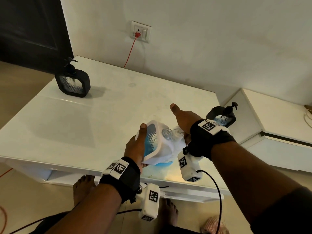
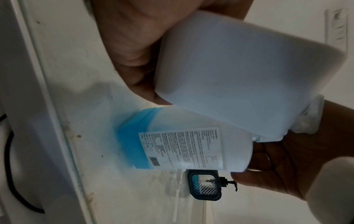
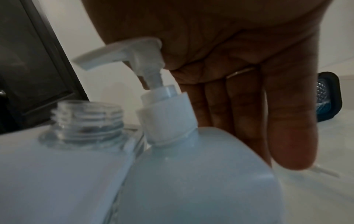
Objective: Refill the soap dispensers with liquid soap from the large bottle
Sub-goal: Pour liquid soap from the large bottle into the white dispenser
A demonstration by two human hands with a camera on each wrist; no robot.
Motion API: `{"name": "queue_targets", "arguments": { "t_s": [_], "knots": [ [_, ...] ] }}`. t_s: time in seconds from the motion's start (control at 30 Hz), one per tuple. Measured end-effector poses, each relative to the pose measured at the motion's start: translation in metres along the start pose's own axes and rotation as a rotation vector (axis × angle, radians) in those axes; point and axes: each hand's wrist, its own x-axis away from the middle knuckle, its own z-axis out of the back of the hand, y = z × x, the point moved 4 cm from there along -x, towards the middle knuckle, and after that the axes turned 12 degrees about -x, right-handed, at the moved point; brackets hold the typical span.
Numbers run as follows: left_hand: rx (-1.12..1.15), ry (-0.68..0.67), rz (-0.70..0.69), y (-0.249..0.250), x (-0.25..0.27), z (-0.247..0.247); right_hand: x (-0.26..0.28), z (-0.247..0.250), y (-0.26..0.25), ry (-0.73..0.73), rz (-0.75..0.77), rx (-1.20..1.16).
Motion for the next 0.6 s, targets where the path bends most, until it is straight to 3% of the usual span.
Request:
{"name": "queue_targets", "arguments": {
  "t_s": [0.6],
  "knots": [
    [0.013, -0.010, -0.004, -0.0024, -0.0002, -0.0008, -0.0023, -0.0013, 0.0052, 0.112, 0.044, 0.052]
  ]
}}
